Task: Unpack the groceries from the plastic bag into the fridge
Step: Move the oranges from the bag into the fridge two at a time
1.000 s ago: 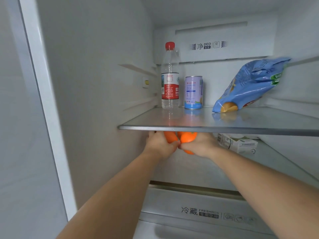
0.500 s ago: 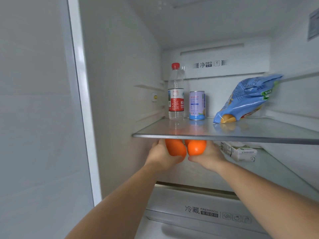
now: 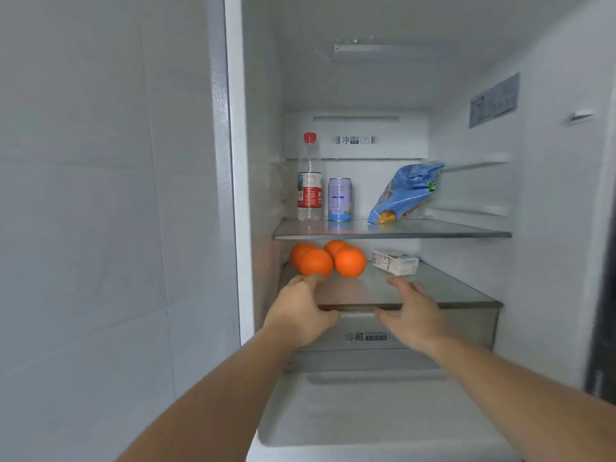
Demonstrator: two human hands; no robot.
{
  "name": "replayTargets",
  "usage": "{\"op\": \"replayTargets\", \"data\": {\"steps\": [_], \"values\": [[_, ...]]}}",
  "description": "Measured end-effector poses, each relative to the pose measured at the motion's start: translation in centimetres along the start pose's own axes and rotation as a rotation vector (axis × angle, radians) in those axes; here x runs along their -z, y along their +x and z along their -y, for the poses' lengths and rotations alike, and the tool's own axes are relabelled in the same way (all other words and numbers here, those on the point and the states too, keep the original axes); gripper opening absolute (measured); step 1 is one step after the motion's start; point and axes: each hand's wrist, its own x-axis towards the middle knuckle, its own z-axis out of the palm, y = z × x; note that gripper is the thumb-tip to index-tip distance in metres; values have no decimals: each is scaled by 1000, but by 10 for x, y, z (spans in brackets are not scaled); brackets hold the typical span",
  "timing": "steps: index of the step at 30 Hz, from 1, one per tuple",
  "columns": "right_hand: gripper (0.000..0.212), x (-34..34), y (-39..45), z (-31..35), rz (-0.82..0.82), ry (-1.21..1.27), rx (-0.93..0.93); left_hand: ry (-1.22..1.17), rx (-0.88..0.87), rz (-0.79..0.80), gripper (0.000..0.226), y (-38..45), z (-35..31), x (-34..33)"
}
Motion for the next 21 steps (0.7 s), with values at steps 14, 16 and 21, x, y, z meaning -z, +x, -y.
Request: {"op": "replayTargets", "data": {"steps": [14, 16, 21], "values": [[73, 109, -160, -24, -20, -96, -44, -52, -130, 103, 54, -94, -67, -9], [72, 133, -192, -42, -45, -127, -85, -82, -165, 150, 55, -113, -93, -24], [65, 205, -284, -95, -88, -187, -193, -90, -286, 283, 59, -166, -167, -66]]}}
